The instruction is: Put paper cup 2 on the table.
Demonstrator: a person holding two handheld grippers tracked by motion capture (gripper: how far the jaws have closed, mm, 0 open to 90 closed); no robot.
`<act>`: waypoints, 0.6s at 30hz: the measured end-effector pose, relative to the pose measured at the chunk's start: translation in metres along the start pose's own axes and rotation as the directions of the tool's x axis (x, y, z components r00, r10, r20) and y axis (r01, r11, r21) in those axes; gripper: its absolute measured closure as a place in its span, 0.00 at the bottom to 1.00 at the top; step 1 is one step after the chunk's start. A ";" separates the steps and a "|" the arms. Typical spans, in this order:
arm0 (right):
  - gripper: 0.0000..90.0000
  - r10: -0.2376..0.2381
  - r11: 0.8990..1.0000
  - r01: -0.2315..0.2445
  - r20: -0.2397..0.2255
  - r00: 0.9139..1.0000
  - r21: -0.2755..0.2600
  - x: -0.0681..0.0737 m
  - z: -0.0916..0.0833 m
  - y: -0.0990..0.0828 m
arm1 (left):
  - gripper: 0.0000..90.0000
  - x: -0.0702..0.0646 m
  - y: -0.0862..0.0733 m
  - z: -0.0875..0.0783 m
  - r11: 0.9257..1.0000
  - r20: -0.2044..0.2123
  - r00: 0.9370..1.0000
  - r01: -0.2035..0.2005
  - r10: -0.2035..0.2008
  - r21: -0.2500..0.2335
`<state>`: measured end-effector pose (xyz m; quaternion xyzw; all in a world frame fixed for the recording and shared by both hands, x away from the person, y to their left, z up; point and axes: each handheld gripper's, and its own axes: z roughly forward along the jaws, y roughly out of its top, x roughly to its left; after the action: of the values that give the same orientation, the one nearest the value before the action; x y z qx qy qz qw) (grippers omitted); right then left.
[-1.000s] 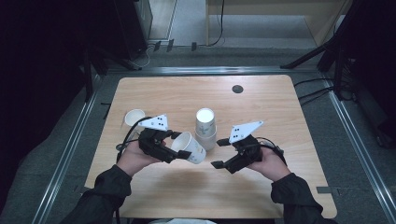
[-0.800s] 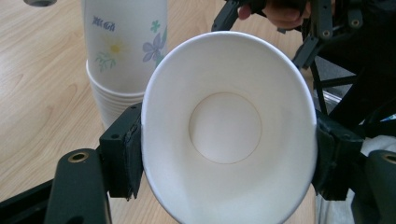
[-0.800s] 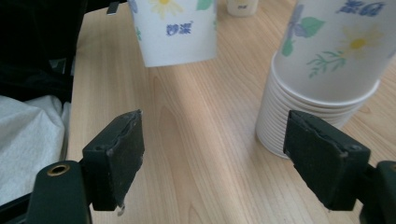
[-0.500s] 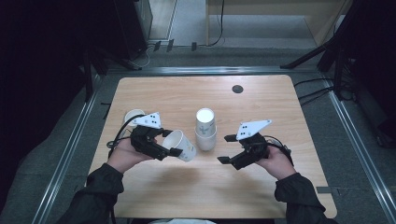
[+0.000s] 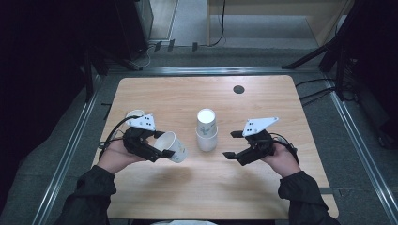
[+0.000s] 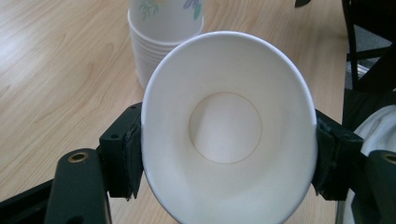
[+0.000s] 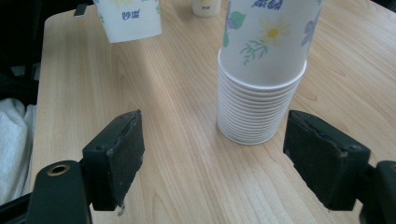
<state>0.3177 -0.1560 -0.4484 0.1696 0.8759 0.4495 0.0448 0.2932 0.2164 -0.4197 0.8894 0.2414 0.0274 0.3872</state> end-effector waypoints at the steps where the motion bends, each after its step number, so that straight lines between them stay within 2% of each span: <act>1: 0.23 0.000 1.000 0.000 0.002 1.000 0.000 -0.001 0.000 0.000 | 0.29 0.000 -0.001 -0.001 1.000 -0.004 1.000 0.003 -0.003 0.006; 5: 0.23 0.002 1.000 -0.002 0.011 1.000 0.003 -0.005 -0.001 0.000 | 0.29 0.002 -0.008 -0.006 1.000 -0.039 0.999 0.009 -0.007 0.030; 11: 0.23 0.003 1.000 -0.003 0.013 1.000 0.007 -0.009 -0.001 0.000 | 0.29 0.007 -0.019 -0.014 0.998 -0.070 0.997 0.038 -0.034 0.049; 18: 0.23 0.004 1.000 -0.004 0.019 1.000 0.001 -0.014 -0.002 0.000 | 0.29 0.012 -0.028 -0.019 0.996 -0.107 0.993 0.056 -0.048 0.073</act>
<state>0.3304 -0.1620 -0.4481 0.1754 0.8754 0.4474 0.0520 0.2879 0.2511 -0.4282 0.8943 0.2852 0.0549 0.3405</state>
